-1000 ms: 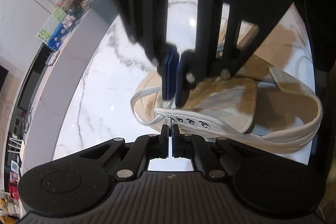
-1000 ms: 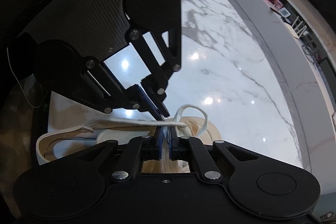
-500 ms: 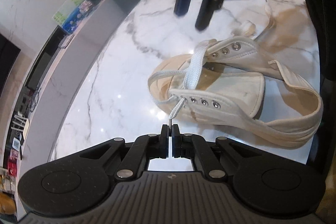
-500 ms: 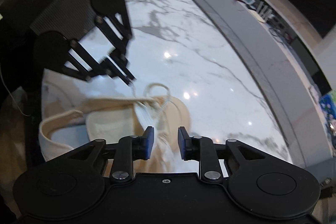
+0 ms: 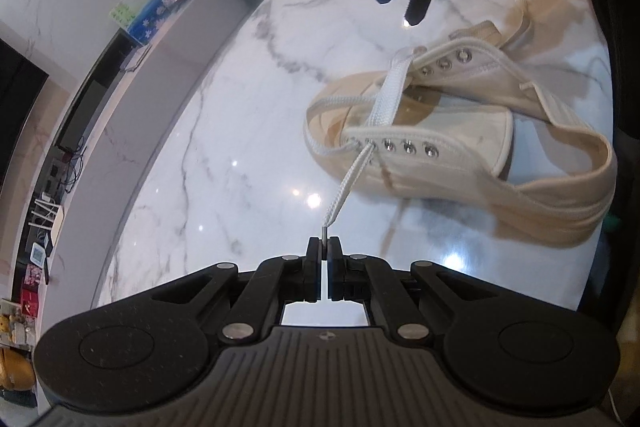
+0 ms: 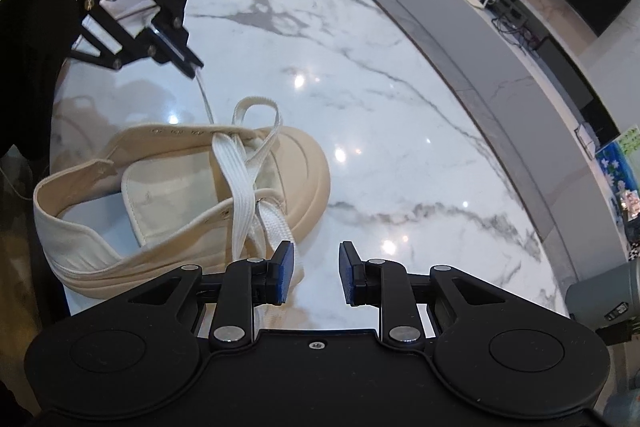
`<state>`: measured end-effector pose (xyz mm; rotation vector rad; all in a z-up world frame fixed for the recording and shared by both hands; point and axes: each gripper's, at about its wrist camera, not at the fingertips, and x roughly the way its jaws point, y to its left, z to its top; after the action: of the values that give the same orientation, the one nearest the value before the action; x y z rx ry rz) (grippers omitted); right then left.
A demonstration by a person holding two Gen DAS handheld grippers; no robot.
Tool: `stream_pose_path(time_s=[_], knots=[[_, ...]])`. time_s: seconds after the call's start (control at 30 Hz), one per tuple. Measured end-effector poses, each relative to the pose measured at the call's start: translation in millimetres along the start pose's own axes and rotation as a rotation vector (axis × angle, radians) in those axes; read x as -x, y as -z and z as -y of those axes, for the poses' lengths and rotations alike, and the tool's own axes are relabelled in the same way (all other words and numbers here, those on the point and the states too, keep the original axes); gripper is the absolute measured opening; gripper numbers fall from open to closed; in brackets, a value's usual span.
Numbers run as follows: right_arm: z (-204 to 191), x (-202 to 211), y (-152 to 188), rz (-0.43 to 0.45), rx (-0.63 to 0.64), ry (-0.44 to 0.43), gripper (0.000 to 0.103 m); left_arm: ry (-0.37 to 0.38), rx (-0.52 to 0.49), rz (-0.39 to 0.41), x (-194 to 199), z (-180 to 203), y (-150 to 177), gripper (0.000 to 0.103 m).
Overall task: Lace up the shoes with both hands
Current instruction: 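Pull the lace tip away from the sneaker with the left gripper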
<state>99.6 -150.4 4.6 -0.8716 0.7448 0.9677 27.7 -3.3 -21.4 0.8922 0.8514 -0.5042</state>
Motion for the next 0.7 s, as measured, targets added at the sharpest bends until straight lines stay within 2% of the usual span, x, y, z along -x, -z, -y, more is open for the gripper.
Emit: stream_pose_path(time_s=[0.23, 0.43, 0.7], knots=[[-3, -6, 8, -0.002, 0.000, -0.045, 0.022, -0.008, 0.029, -0.043, 1, -5, 15, 0.002], [-7, -14, 9, 0.014, -0.014, -0.056, 0.007, -0.017, 0.054, -0.061, 5, -10, 21, 0.002], [-15, -18, 11, 0.013, -0.007, -0.108, 0.006, -0.019, 0.060, -0.071, 6, -12, 24, 0.002]])
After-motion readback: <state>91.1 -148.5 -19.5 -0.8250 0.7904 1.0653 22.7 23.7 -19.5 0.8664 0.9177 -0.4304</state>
